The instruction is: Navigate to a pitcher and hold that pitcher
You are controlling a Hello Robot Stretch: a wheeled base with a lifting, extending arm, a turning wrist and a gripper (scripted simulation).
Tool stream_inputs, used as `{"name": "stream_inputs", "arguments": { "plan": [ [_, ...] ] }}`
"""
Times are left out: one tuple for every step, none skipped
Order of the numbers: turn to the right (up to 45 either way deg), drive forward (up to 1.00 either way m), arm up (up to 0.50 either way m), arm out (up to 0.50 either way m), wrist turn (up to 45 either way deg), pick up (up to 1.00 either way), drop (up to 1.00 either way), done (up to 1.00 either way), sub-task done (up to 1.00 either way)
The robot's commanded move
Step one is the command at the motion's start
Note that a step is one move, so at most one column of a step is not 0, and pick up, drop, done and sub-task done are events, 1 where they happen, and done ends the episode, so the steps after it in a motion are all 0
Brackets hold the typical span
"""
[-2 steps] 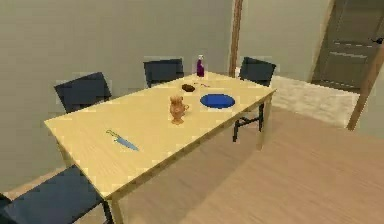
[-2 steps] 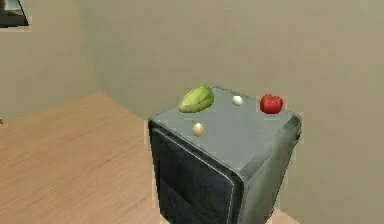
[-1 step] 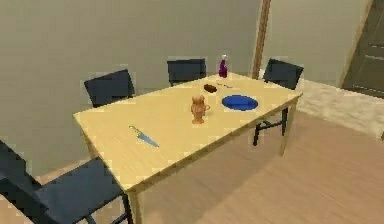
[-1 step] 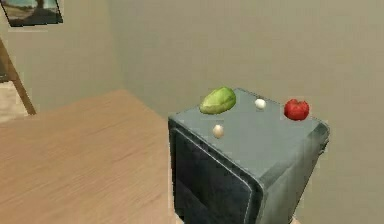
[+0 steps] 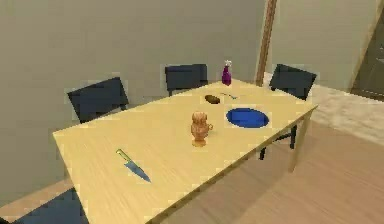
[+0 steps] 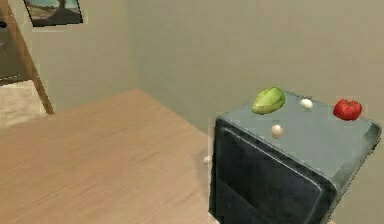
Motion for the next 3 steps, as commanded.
{"name": "stream_inputs", "arguments": {
  "plan": [
    [-45.0, 0.0, 0.0, 0.0, 0.0, 0.0, 0.0, 0.0, 0.0],
    [-36.0, 0.0, 0.0, 0.0, 0.0, 0.0, 0.0, 0.0, 0.0],
    [45.0, 0.0, 0.0, 0.0, 0.0, 0.0, 0.0, 0.0, 0.0]
  ]
}}
